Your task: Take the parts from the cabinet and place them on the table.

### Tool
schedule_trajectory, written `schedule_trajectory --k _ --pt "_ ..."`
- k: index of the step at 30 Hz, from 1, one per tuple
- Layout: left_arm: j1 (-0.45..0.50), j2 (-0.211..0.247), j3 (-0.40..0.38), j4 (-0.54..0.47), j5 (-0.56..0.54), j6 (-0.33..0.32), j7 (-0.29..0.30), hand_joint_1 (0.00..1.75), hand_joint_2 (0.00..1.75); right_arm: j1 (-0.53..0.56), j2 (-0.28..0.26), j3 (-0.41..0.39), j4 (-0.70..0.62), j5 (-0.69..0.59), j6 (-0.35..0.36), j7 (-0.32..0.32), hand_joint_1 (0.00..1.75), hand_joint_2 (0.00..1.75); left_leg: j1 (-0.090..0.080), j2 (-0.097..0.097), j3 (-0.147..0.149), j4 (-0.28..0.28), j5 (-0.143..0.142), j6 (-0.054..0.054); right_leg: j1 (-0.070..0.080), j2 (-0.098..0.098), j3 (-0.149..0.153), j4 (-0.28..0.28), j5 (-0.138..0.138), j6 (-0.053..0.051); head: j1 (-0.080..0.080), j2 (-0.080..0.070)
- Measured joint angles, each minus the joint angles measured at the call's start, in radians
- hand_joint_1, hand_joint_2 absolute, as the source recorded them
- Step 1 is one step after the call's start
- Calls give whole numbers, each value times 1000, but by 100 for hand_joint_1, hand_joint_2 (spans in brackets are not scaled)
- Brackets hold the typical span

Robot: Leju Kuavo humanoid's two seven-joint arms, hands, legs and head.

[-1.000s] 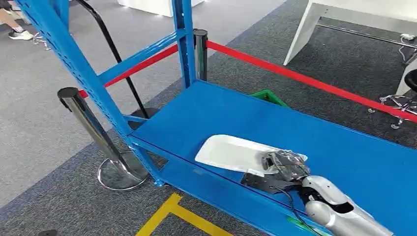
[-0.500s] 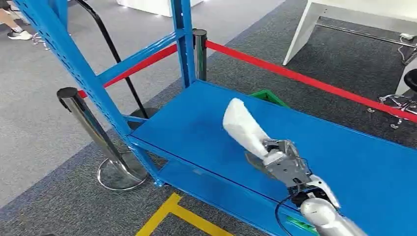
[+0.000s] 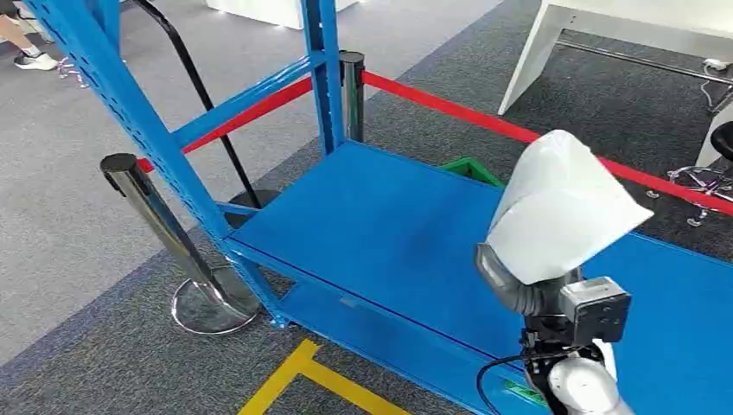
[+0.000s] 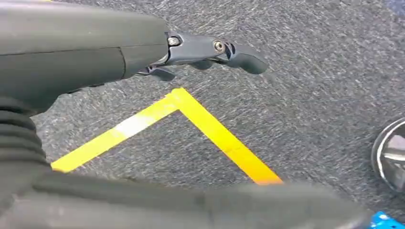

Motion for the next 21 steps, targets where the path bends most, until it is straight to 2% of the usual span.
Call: schedule_trajectory --k 4,10,21 --pt "7 -8 0 -15 -13 -11 -26 0 175 32 11 14 -43 8 -19 -32 175 175 0 0 0 0 0 0 0 0 0 0 0 0 0 0" --pt "13 -19 0 -38 -15 -27 -35 0 175 65 13 60 -78 22 -31 -38 175 175 0 0 0 0 0 0 0 0 0 0 0 0 1 0" --pt "14 -31 9 -56 -14 -27 -21 0 175 72 13 84 -83 -61 8 5 175 175 0 0 0 0 0 0 0 0 0 0 0 0 0 0"
